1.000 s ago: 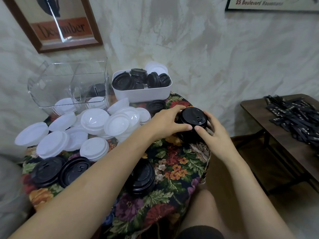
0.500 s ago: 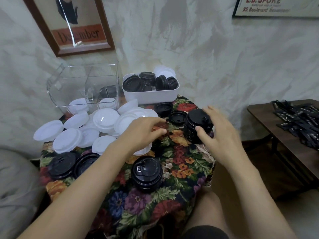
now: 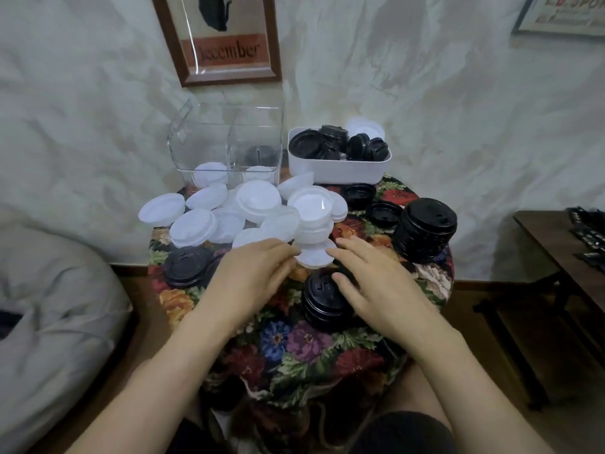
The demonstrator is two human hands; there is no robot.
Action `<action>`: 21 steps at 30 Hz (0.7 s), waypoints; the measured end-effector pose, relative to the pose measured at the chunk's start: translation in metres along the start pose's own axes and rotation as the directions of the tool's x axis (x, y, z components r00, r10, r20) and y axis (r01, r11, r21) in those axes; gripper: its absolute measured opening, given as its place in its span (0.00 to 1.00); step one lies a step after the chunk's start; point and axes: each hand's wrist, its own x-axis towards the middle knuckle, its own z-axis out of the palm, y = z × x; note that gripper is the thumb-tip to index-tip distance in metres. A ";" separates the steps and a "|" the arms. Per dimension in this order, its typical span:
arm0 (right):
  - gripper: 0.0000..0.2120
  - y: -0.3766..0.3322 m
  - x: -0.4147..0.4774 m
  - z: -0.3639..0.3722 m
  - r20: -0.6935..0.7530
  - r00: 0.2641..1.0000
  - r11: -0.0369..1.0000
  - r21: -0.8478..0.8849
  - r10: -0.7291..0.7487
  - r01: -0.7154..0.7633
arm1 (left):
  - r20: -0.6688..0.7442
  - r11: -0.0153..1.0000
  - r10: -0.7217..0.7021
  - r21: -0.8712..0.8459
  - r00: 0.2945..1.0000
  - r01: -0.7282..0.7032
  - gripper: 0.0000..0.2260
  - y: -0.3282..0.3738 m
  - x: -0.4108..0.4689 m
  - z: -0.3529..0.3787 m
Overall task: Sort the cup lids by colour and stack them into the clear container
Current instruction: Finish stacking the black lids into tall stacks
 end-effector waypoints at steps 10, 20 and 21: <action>0.19 -0.023 -0.004 0.008 0.042 0.998 0.998 -0.040 -0.046 0.048 | -0.055 0.983 -0.031 0.177 0.998 0.040 0.17 -0.025 -0.052 -0.001; 0.28 -0.011 -0.025 0.026 -0.017 0.996 0.943 0.322 0.091 -0.081 | -0.096 0.996 -0.060 0.057 0.994 0.066 0.22 -0.024 -0.078 0.016; 0.32 -0.010 -0.029 0.027 0.013 0.994 0.926 0.364 0.105 -0.103 | -0.121 0.993 -0.074 0.078 0.990 0.084 0.23 -0.028 -0.079 0.016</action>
